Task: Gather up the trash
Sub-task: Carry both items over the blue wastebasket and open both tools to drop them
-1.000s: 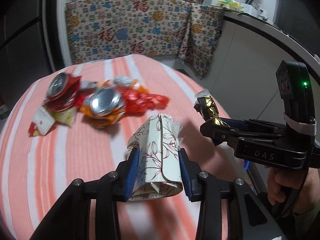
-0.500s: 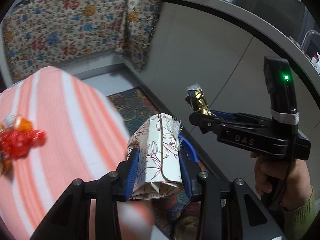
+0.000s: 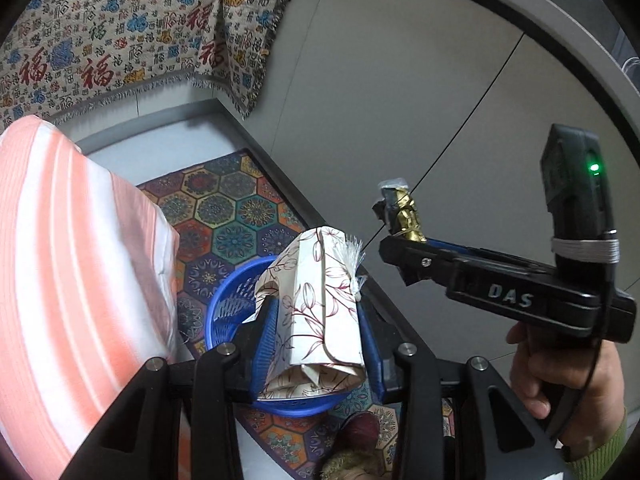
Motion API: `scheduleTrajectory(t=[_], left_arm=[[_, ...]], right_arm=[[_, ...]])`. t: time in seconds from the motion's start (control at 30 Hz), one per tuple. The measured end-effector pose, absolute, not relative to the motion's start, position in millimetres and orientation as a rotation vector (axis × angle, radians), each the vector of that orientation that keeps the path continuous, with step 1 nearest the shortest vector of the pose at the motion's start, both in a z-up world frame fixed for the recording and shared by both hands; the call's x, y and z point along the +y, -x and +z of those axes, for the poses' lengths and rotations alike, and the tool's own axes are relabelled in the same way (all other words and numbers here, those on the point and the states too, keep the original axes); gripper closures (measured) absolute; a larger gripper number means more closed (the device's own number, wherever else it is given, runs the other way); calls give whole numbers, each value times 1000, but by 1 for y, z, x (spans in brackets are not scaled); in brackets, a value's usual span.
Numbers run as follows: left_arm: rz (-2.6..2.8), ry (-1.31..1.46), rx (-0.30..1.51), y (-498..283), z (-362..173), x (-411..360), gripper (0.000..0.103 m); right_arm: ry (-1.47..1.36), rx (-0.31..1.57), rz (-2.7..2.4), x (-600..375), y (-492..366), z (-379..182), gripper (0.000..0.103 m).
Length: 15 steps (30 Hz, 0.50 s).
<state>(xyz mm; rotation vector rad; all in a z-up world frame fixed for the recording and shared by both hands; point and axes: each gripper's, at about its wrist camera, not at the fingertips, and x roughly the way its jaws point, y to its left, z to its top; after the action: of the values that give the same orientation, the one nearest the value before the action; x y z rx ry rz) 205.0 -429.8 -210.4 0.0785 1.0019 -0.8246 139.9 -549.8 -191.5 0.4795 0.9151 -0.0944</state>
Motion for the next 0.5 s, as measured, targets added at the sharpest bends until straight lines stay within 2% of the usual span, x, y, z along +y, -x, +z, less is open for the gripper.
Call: scheduleTrajectory(t=[0.33,0.4,0.43,0.47,0.5], left_arm=[[-836,-102,1035,-211,-236,-446,62],[-852,-98,1034,-214,-242,-451,54],[-860,-94,1034,-215,-244,-453,47],[-858,-87,1027,-216,-246,-454,33],[-853,-80,1014,-216,-247,-454,29]], right_arm=[[-572,909,-98,-568,-132,-201,59],[-580,910,-98,-568,-134,-202,55],[-583,907,-99,-569,-135,-203,53],[-591,904,-97,-570,-136,-203,46],[-598,902,-99,-570,-135,-203,42]])
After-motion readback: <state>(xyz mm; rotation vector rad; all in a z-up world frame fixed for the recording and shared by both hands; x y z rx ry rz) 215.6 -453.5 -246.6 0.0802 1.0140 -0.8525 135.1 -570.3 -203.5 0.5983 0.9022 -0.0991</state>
